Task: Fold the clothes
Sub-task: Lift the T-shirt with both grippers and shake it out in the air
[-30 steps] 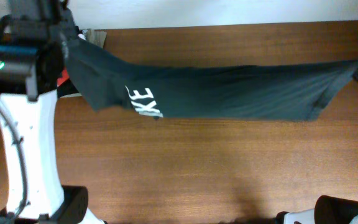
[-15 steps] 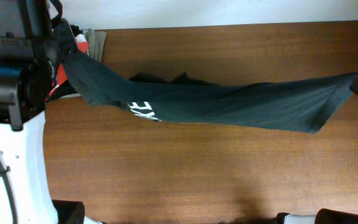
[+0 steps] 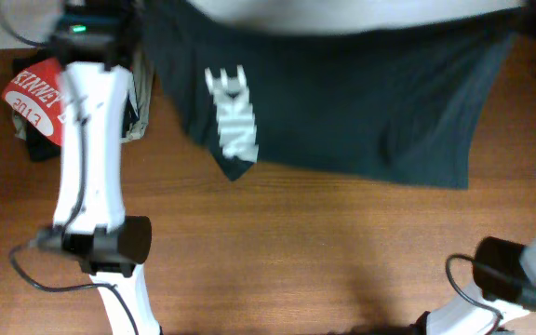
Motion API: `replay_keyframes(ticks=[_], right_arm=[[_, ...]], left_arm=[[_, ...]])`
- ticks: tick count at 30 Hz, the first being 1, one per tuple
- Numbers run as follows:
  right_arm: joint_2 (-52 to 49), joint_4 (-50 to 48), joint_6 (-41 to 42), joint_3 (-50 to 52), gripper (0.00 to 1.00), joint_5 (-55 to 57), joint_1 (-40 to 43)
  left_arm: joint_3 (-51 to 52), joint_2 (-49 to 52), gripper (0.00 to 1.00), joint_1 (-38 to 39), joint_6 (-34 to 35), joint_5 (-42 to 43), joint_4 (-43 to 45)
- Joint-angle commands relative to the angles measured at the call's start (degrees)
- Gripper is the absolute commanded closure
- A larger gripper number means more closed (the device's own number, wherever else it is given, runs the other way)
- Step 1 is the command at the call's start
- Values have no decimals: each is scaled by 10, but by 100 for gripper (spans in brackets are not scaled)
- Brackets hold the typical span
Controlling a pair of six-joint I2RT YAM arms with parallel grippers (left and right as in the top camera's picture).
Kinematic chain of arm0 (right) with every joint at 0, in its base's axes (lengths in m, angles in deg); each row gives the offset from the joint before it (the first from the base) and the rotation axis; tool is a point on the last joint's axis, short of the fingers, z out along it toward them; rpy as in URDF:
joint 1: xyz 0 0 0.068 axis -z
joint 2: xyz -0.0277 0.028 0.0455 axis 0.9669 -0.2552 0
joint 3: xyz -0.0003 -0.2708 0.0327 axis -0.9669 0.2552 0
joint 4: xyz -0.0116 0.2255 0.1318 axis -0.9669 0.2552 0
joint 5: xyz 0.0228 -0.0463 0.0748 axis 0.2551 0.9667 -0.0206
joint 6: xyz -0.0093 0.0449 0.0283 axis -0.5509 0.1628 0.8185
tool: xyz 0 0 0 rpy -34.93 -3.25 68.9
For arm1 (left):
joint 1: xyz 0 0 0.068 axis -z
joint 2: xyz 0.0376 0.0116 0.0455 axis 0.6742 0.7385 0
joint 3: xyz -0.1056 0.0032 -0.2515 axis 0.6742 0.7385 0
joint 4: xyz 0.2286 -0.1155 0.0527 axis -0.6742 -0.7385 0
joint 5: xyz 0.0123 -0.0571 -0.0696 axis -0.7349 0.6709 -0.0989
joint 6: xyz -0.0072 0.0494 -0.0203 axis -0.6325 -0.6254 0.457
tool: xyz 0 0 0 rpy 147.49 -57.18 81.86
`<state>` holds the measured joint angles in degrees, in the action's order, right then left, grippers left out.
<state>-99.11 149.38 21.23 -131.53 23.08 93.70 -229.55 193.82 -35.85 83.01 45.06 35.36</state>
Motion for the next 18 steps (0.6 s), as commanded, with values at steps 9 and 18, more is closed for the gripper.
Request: replay_keyframes(ticks=[9, 18], right_arm=[[71, 190, -7, -78, 96, -12, 92], [127, 190, -26, 125, 96, -18, 92]], left_arm=[[-170, -116, 99, -25, 28, 13, -298], [-8, -71, 99, -25, 104, 73, -489]])
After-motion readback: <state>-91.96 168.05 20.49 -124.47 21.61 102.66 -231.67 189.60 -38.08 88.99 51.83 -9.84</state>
